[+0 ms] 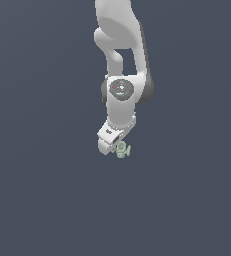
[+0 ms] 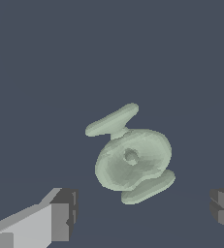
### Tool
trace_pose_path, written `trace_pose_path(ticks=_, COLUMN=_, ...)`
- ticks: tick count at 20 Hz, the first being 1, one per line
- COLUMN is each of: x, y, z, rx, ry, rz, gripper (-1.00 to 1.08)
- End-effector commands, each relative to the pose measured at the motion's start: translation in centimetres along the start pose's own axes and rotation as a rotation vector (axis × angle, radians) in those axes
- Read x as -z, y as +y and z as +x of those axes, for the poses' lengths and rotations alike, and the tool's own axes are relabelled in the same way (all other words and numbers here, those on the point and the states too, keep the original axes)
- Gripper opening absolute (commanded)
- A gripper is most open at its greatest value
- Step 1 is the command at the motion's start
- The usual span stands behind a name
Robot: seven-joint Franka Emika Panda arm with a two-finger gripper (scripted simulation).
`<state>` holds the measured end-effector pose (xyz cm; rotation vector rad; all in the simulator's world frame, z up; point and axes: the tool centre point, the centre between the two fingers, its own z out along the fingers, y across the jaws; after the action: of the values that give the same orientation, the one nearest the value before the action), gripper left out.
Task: Pick up the object and move it to a goal position.
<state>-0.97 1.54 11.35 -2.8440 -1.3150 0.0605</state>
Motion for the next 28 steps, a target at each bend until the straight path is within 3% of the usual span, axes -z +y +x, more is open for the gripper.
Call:
trace_pose_path(ticks=1, x=0.0, y=-0.1, z=0.2, rx=0.075, ry=0.004, rz=-0.004, gripper=1.0)
trace_pose_path(ticks=15, x=-0.1, y=-0.3, z=1.4, rx=0.415, ry=0.022, rz=-0.025, gripper=1.0)
trace_pose_path(ticks=28, x=-0.3, y=-0.3, z=1.6, rx=0.484, ry=0.025, rz=-0.03, gripper=1.0)
